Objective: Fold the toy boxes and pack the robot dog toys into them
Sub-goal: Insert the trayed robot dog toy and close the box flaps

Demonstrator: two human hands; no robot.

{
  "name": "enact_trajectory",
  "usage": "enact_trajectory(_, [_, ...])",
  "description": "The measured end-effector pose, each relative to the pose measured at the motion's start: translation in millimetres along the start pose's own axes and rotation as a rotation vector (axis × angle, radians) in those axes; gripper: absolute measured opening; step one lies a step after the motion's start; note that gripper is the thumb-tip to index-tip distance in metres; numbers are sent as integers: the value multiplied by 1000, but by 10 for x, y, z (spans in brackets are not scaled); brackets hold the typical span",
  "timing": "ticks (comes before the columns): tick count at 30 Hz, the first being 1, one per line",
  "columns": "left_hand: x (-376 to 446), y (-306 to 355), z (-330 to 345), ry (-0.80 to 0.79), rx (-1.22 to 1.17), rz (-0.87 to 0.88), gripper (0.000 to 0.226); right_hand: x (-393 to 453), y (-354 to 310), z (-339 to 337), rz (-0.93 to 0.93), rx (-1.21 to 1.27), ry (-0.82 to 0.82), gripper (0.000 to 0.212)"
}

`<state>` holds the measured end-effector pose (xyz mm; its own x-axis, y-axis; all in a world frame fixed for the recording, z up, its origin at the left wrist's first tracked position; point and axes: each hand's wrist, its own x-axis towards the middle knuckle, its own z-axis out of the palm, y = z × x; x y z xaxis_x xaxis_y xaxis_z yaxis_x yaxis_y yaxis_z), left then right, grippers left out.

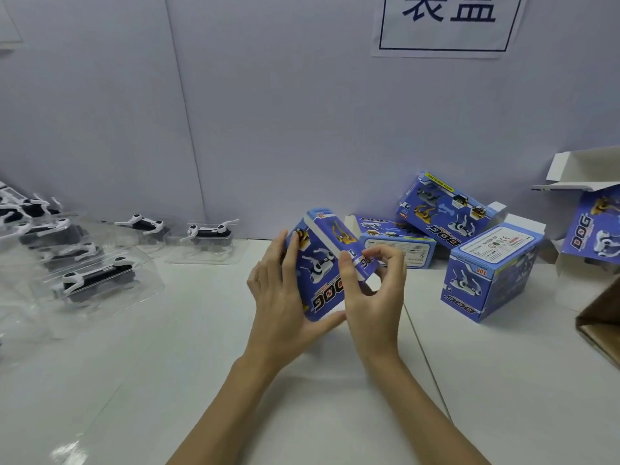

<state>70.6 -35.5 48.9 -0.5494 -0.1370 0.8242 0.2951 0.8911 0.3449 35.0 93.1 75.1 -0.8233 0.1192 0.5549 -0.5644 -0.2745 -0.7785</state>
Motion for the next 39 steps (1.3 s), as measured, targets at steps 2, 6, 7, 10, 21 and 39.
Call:
enact_trajectory(2, [19, -51, -45, 6, -46, -9, 114, 9, -7, -2, -21, -22, -69, 33])
enact_trajectory(6, [70, -157, -94, 24, -30, 74, 113, 36, 38, -25, 50, -27, -188, 30])
enact_trajectory(7, [79, -188, -92, 23, -2, 96, 114, 47, 49, -39, 87, -22, -213, 29])
enact_trajectory(10, [82, -318, -97, -9, 107, 164, 122, 79, 91, -72, 117, -83, -258, 30])
enact_trajectory(21, [25, -354, -41, -96, 87, 154, 126, 143, 195, -129, 108, -173, -408, 55])
enact_trajectory(39, [-9, -360, 29, -41, 196, 175, 122, 118, 167, -103, 89, -122, -373, 46])
